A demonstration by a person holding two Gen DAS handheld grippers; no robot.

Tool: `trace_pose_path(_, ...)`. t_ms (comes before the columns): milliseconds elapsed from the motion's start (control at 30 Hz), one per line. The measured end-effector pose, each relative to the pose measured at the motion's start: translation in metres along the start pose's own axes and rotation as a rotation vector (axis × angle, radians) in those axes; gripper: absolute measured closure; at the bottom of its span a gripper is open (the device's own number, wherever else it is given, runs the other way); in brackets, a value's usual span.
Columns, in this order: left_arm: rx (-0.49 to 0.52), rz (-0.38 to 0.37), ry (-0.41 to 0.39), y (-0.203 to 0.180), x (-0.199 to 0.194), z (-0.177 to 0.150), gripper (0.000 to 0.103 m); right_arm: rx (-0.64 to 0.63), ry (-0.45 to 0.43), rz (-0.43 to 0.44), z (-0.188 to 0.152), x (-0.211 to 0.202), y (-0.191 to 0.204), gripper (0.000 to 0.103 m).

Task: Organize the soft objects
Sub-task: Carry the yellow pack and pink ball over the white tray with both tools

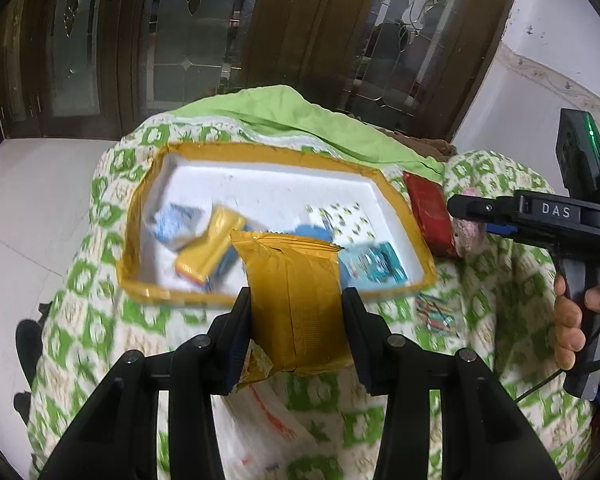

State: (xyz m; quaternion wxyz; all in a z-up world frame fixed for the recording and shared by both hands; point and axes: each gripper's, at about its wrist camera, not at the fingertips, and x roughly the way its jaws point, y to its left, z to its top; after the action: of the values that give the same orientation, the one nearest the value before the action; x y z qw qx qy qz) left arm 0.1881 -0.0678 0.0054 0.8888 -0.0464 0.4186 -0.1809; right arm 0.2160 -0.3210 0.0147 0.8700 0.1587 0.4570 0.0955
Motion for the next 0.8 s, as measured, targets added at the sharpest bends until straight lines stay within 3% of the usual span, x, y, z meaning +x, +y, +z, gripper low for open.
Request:
trace_pose_path(400,0.011,0.025,0.013,0.007,0.048,0.047,0.060,-0.017,0.045,-0.011,0.035,0.062,0.002,0.053)
trace_pose_path(800,-0.029,0.049,0.070,0.018,0.100,0.059,0.060,-0.162,0.079,-0.131,0.031,0.098,0.009,0.053)
